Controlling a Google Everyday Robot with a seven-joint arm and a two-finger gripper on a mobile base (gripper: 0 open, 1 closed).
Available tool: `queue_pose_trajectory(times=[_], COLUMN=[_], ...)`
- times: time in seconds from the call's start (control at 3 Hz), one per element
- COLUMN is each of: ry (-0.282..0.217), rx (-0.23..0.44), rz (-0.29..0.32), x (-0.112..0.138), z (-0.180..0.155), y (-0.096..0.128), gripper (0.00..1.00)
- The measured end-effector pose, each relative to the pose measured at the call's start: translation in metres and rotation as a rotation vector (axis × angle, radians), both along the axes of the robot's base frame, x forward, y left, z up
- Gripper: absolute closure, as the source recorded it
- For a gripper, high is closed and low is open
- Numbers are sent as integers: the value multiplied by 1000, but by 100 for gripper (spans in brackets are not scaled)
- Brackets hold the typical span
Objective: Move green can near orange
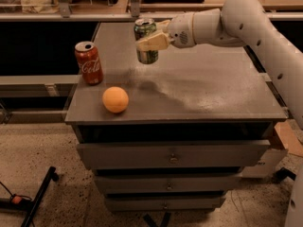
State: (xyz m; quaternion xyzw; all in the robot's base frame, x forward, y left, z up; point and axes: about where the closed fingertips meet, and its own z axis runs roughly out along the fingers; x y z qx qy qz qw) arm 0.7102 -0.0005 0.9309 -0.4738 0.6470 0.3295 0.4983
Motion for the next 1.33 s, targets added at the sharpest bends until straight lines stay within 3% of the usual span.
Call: queue_pose_trajectory(times=[0.33, 0.67, 1.0, 1.33], ry=[49, 106, 127, 122], rx=[71, 145, 180, 184], rz=[3, 43, 102, 164], x=[-7, -21, -31, -44], z=[-7, -16, -21, -24], y=[-2, 4, 13, 19], gripper=[100, 100, 100, 83])
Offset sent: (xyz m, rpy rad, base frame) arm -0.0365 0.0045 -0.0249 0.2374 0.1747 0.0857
